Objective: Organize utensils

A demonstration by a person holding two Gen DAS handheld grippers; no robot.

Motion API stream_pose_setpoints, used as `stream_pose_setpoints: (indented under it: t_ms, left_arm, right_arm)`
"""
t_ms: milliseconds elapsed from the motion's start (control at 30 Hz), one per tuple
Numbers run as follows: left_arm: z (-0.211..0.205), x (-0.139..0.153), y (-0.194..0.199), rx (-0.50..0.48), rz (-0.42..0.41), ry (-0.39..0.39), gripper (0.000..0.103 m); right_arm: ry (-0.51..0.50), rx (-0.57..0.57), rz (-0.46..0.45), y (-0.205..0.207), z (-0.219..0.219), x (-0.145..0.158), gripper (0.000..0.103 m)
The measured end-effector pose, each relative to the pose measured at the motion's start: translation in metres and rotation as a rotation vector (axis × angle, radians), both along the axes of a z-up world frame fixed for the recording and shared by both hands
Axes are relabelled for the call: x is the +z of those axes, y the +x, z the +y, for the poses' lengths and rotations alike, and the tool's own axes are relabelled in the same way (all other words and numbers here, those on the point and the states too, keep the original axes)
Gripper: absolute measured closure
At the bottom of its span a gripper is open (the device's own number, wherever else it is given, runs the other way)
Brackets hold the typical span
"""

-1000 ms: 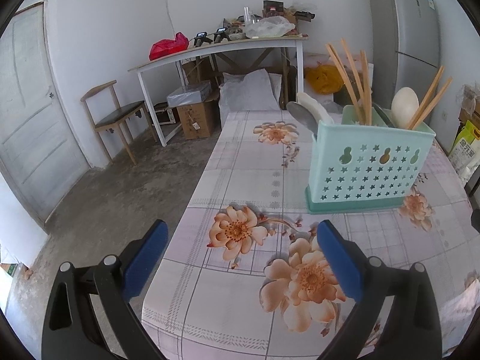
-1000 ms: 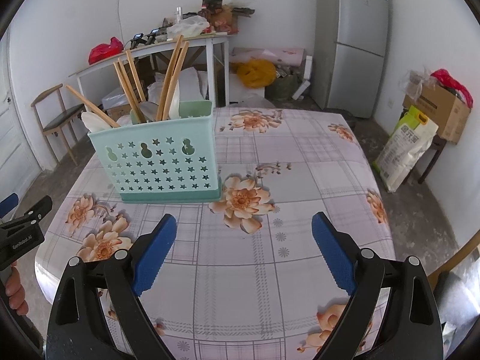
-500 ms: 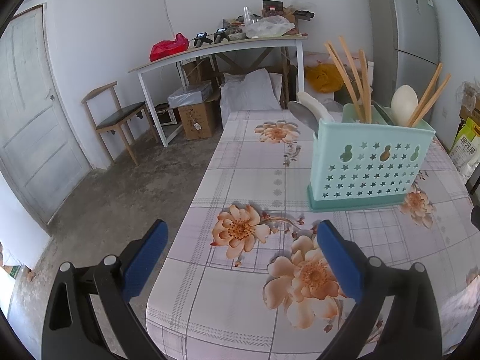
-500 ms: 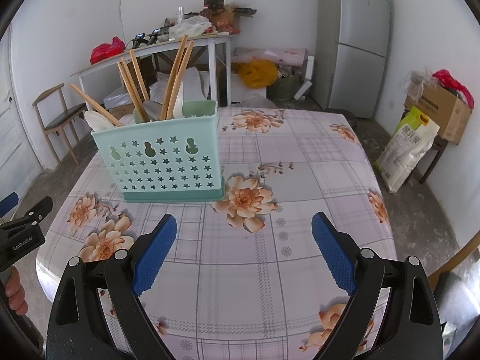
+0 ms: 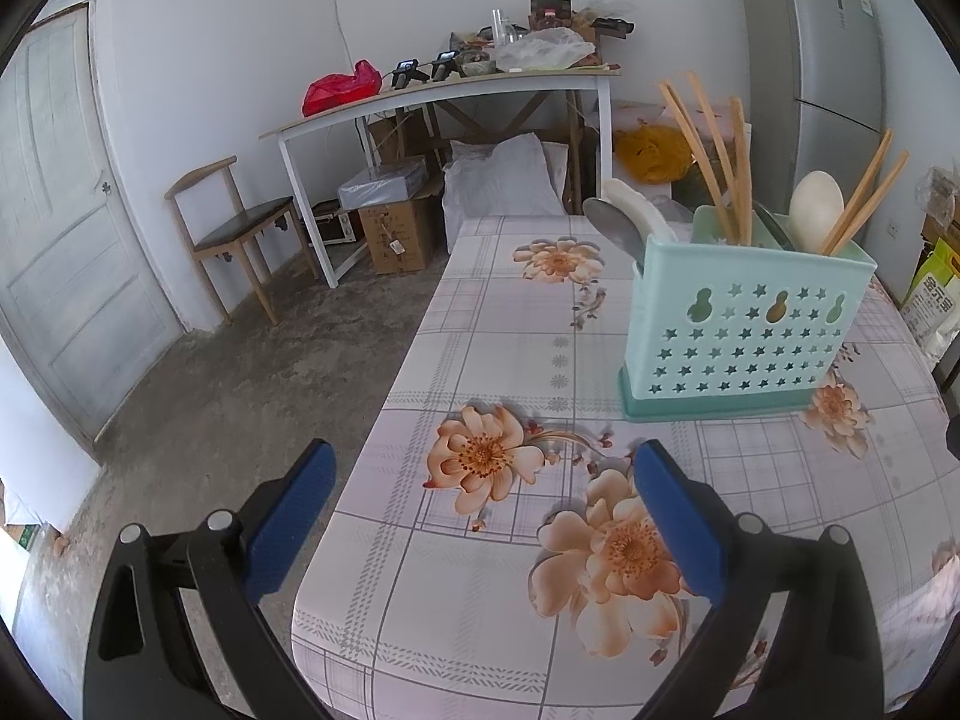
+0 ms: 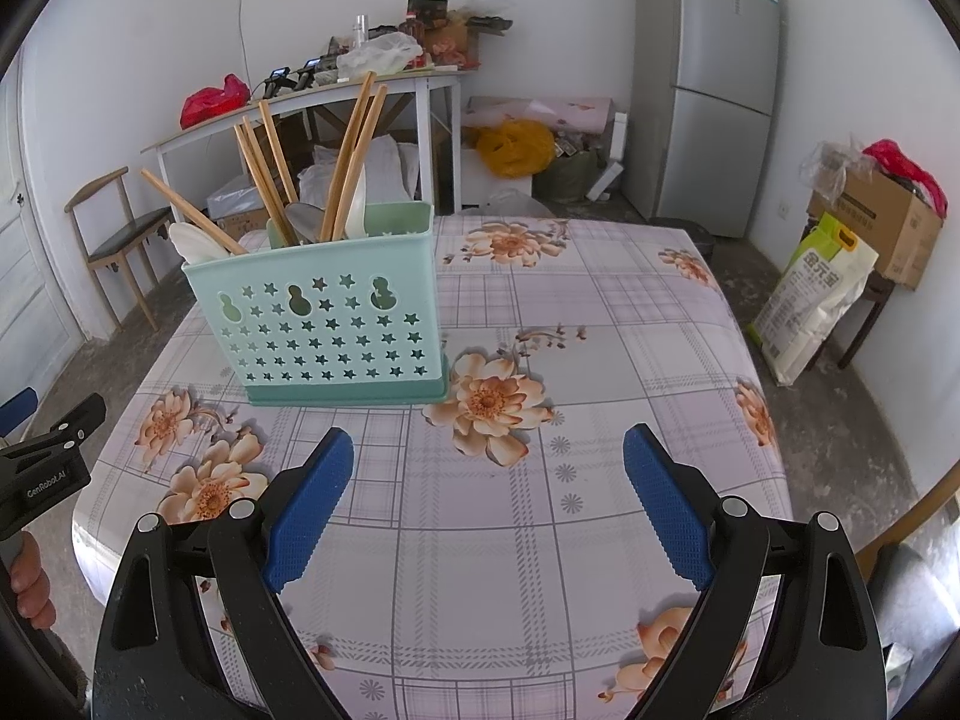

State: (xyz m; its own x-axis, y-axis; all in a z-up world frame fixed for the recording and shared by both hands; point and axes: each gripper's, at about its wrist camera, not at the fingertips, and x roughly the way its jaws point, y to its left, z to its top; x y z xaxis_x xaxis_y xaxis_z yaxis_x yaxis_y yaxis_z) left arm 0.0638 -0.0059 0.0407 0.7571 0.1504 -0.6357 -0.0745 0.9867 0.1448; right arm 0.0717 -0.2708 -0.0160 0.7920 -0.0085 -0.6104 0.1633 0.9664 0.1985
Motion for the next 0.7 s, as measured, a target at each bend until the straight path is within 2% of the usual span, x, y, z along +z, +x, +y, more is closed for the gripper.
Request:
stream_pose_setpoints:
  t_ms: [700]
  left_arm:
    - [0.0011, -0.0002, 0.0002, 0.001, 0.003, -0.002, 0.006]
  right_arm:
    - [-0.004, 0.002, -0.005, 0.0005, 0.0006, 0.0020, 0.016]
